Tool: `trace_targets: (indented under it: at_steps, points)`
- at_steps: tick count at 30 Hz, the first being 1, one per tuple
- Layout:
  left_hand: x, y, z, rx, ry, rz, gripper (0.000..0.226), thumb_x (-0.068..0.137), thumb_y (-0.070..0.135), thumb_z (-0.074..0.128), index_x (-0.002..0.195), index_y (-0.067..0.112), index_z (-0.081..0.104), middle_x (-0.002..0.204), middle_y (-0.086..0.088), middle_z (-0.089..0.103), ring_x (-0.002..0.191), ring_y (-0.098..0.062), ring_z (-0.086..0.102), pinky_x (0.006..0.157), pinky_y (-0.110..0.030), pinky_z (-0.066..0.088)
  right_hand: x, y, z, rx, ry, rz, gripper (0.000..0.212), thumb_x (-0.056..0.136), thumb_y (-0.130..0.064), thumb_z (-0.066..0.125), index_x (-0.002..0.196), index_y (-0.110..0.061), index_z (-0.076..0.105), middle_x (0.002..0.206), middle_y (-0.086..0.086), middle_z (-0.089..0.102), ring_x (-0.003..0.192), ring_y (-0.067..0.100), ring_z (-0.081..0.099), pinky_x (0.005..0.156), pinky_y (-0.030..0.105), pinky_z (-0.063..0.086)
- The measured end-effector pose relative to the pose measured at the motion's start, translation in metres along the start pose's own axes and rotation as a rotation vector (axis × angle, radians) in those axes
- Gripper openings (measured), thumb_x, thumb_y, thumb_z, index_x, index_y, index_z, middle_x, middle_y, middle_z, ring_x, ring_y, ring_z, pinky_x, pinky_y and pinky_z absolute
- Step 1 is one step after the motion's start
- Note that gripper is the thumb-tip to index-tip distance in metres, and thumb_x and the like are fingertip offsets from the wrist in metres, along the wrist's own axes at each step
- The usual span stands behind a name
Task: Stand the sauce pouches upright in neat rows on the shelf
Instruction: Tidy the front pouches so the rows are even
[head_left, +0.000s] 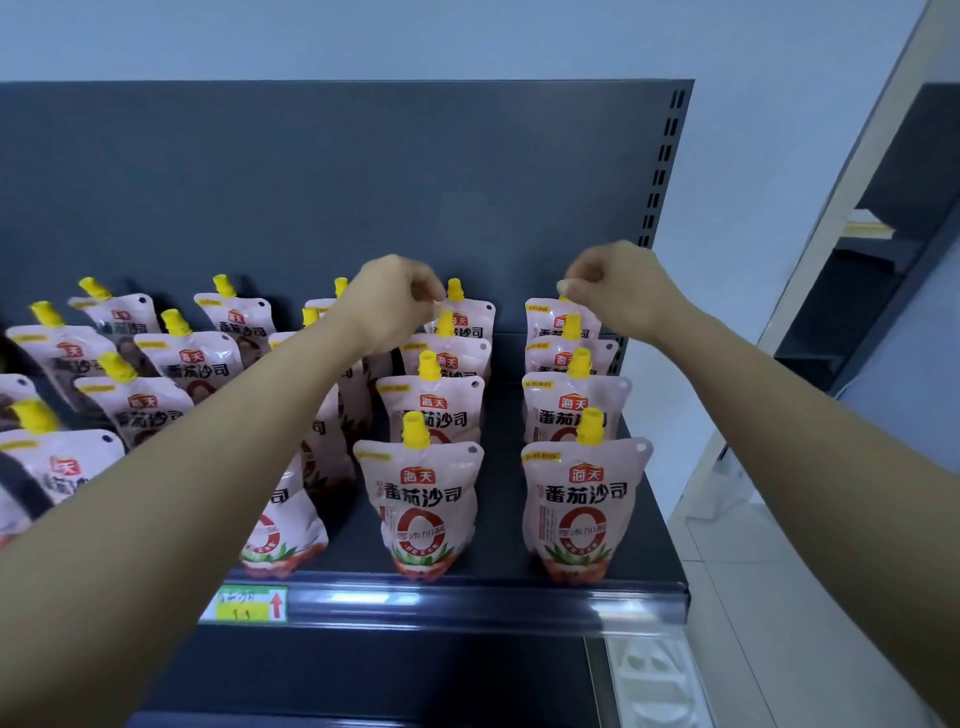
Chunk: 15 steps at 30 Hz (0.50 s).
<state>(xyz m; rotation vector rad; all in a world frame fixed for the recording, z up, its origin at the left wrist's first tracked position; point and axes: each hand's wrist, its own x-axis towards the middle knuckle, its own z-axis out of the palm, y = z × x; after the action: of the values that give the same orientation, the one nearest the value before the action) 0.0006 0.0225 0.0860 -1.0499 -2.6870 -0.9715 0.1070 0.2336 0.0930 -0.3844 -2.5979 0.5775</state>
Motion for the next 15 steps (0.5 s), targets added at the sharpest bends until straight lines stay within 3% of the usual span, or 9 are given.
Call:
trace_targets:
  at_steps: [3, 6, 9, 12, 15]
  points:
    - [-0.019, 0.002, -0.013, -0.038, -0.072, 0.026, 0.014, 0.084, 0.008, 0.063, 0.097, 0.010, 0.069, 0.093, -0.004, 0.068, 0.084, -0.016, 0.059, 0.073, -0.022, 0.042, -0.011, -0.034, 0.002, 0.047, -0.116, -0.084, 0.021, 0.089, -0.028, 0.062, 0.097, -0.011, 0.071, 0.097, 0.000, 0.070, 0.087, 0.013, 0.061, 0.071, 0.018, 0.042]
    - [-0.033, -0.005, -0.028, -0.006, -0.121, 0.052, 0.014, 0.083, 0.009, 0.064, 0.096, 0.013, 0.069, 0.089, 0.000, 0.066, 0.077, -0.014, 0.057, 0.064, -0.020, 0.041, -0.028, -0.062, 0.005, 0.057, -0.216, -0.138, 0.019, 0.089, -0.027, 0.063, 0.099, -0.013, 0.072, 0.098, -0.002, 0.072, 0.092, 0.013, 0.065, 0.072, 0.015, 0.045]
    - [-0.046, -0.019, -0.047, 0.059, -0.143, 0.063, 0.014, 0.082, 0.009, 0.066, 0.095, 0.013, 0.068, 0.081, 0.005, 0.062, 0.076, -0.015, 0.057, 0.061, -0.020, 0.040, -0.047, -0.088, 0.012, 0.043, -0.357, -0.161, 0.021, 0.088, -0.027, 0.065, 0.103, -0.014, 0.072, 0.105, -0.001, 0.073, 0.099, 0.013, 0.066, 0.080, 0.019, 0.048]
    - [-0.059, -0.041, -0.072, 0.013, -0.072, 0.025, 0.013, 0.079, 0.007, 0.069, 0.091, 0.012, 0.070, 0.087, 0.000, 0.067, 0.075, -0.015, 0.059, 0.065, -0.021, 0.042, -0.062, -0.110, 0.023, -0.013, -0.507, -0.154, 0.029, 0.088, -0.031, 0.064, 0.110, -0.014, 0.070, 0.113, -0.002, 0.070, 0.106, 0.013, 0.063, 0.094, 0.027, 0.047]
    - [-0.074, -0.066, -0.098, -0.038, -0.074, -0.029, 0.016, 0.076, 0.007, 0.072, 0.092, 0.011, 0.071, 0.083, 0.000, 0.068, 0.068, -0.007, 0.059, 0.060, -0.011, 0.043, -0.073, -0.122, 0.036, -0.094, -0.692, -0.081, 0.039, 0.086, -0.037, 0.065, 0.114, -0.010, 0.067, 0.106, -0.002, 0.066, 0.100, 0.015, 0.059, 0.091, 0.029, 0.044]
